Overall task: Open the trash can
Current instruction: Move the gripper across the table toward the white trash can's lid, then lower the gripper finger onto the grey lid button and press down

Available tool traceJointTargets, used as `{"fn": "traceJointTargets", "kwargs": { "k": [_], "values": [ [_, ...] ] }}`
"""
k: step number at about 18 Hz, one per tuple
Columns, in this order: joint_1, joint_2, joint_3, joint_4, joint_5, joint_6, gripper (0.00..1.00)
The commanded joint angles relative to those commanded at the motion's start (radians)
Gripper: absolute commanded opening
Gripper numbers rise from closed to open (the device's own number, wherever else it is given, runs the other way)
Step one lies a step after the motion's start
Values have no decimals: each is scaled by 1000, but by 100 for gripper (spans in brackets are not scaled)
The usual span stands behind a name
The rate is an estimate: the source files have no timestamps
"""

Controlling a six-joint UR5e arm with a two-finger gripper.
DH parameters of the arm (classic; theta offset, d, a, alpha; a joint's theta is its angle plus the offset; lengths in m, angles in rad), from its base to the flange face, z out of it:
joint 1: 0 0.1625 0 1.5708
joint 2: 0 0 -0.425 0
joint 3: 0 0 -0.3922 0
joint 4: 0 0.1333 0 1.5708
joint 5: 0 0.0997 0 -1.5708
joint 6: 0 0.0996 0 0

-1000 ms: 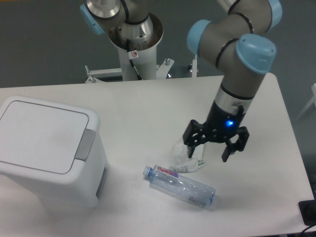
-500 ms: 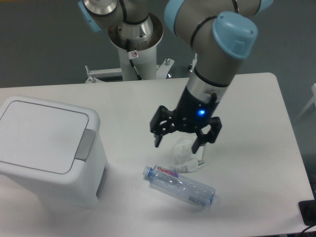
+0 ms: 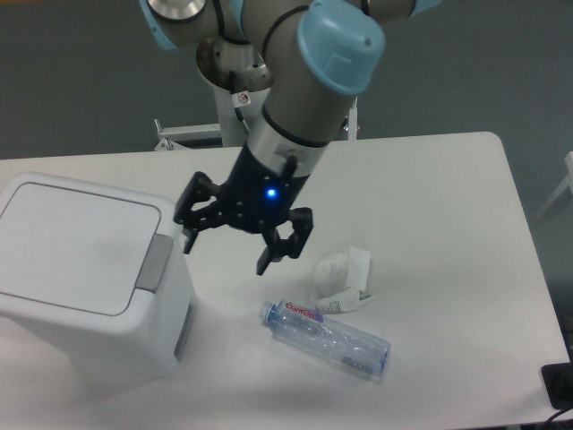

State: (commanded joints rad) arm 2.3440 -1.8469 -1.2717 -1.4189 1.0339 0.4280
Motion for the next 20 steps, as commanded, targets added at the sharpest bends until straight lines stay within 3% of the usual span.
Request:
{"fn": "traceJointTargets", "kwargs": {
  "k": [8, 11, 16, 20],
  "values": [
    [-9, -21, -12, 57, 8, 3, 100],
    [-24, -23, -32, 64, 9, 3, 100],
    [-37, -11, -100, 146, 12, 2, 100],
    [-43, -12, -103, 150, 32, 2, 100]
  ]
}}
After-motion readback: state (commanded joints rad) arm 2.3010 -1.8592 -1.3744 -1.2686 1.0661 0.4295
